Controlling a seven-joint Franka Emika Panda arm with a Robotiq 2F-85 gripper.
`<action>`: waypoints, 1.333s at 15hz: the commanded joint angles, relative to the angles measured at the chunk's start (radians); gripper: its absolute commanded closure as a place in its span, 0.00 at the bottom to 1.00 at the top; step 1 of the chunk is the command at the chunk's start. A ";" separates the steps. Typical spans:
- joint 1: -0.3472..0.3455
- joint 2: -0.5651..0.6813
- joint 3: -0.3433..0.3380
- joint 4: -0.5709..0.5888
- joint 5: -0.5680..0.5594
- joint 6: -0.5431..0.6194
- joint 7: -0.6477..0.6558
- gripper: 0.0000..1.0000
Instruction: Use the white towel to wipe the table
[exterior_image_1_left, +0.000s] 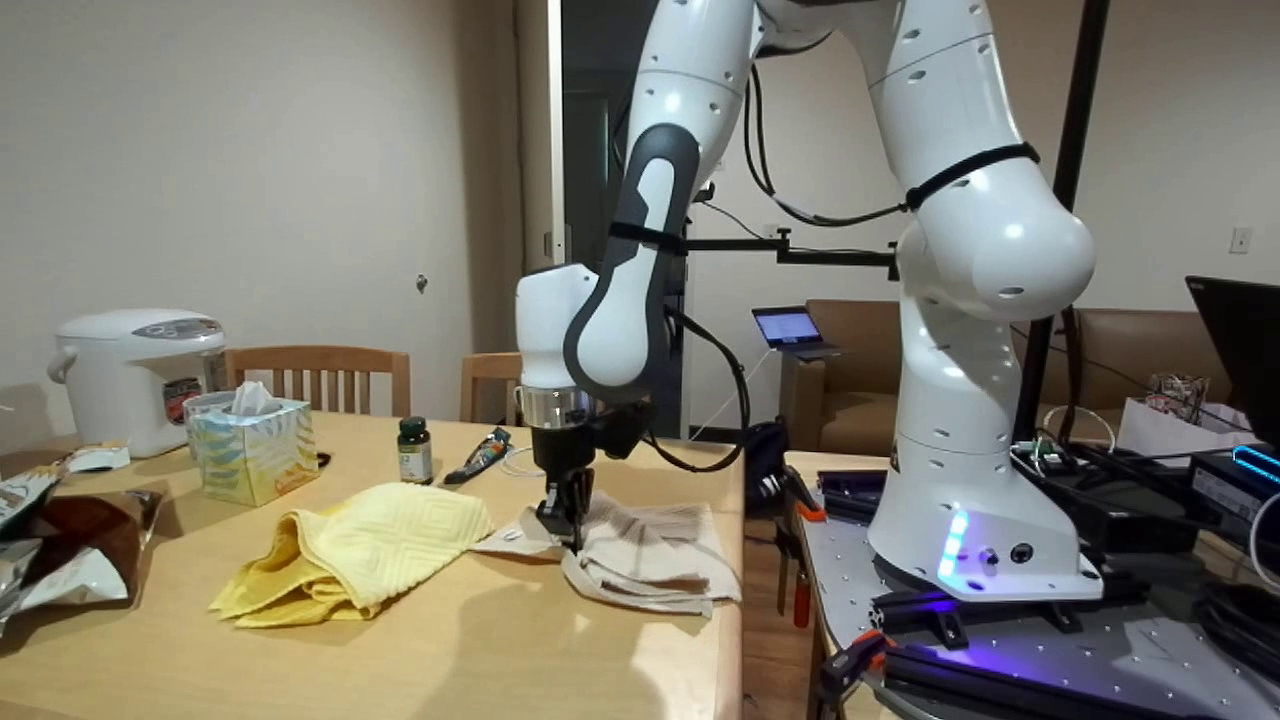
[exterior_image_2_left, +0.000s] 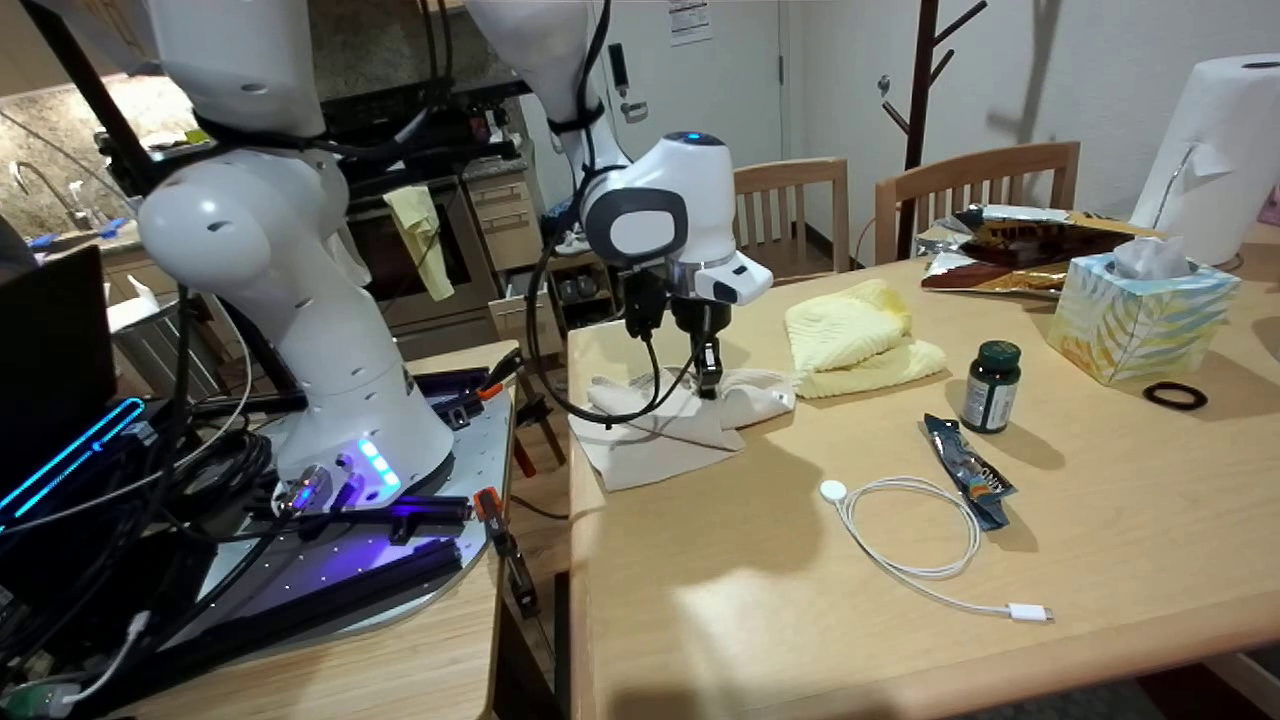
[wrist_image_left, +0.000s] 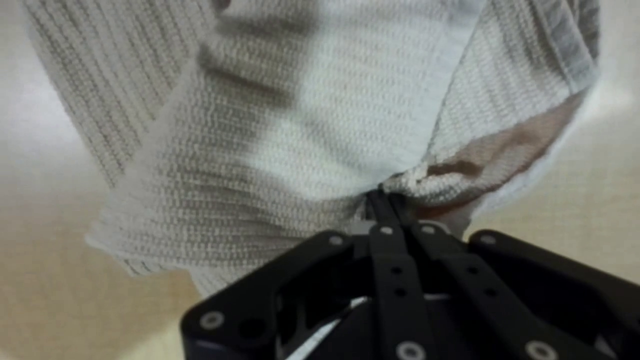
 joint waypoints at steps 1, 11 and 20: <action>-0.066 -0.012 -0.039 -0.042 0.027 0.008 -0.075 1.00; -0.222 -0.023 -0.163 -0.055 0.026 0.000 -0.159 1.00; -0.225 -0.056 -0.136 -0.034 0.015 -0.031 -0.213 0.69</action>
